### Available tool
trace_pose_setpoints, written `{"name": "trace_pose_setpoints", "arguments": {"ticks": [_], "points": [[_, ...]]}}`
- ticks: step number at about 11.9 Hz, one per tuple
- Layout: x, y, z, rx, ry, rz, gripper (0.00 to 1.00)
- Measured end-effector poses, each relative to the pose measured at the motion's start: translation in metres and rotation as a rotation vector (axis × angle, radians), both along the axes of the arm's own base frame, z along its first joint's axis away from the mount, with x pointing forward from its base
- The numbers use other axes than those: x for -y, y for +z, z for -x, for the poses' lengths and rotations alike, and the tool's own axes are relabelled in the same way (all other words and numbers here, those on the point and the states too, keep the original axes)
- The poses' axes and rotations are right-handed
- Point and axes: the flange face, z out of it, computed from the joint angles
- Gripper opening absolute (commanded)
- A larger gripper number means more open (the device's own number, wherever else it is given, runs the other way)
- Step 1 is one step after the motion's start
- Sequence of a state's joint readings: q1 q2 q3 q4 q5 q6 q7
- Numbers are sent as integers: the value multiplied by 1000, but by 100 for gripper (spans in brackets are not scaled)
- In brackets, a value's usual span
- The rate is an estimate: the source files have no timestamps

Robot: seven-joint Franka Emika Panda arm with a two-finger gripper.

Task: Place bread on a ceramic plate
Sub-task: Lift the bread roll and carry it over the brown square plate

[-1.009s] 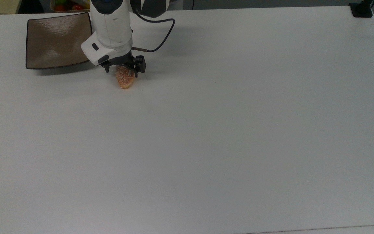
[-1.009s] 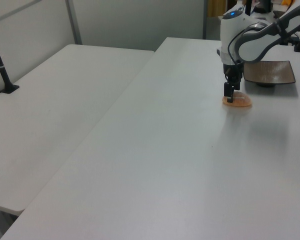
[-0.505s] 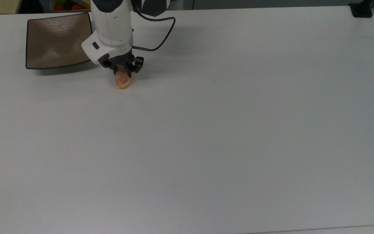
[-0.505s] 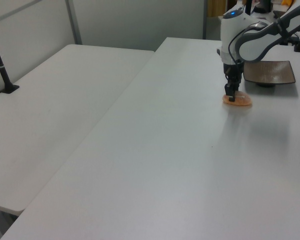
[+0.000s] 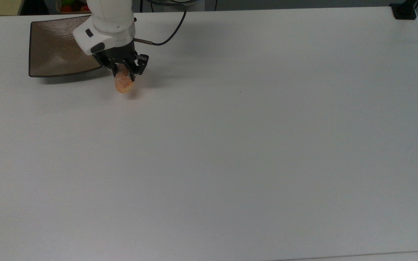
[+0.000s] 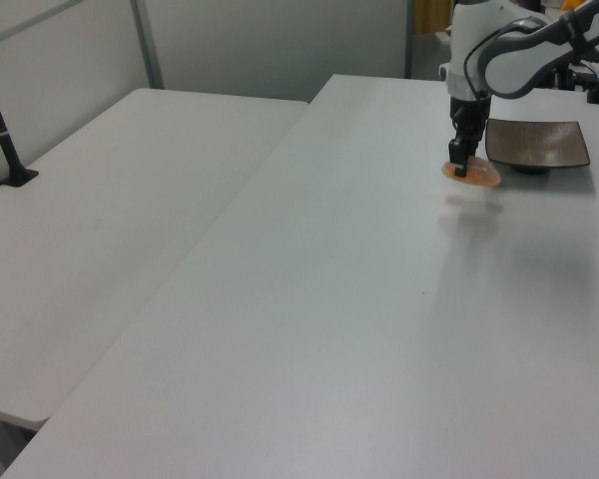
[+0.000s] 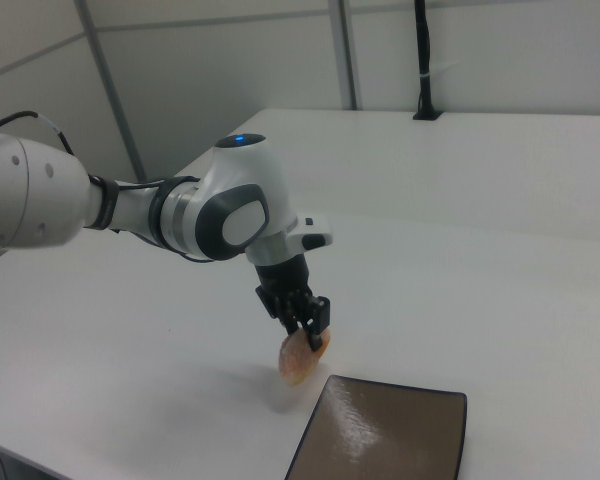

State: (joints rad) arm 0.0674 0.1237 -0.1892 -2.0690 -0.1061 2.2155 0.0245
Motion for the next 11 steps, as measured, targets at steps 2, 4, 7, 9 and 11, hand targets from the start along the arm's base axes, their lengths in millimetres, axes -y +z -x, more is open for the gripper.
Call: {"name": "trace_pose_setpoints", "arguments": {"ticks": [2, 4, 7, 9, 11], "points": [[30, 19, 4, 34, -52, 5, 47], [65, 35, 12, 63, -112, 9, 47], [122, 47, 31, 74, -144, 19, 47], [132, 43, 36, 61, -132, 20, 47], [138, 33, 42, 38, -112, 18, 48]]}}
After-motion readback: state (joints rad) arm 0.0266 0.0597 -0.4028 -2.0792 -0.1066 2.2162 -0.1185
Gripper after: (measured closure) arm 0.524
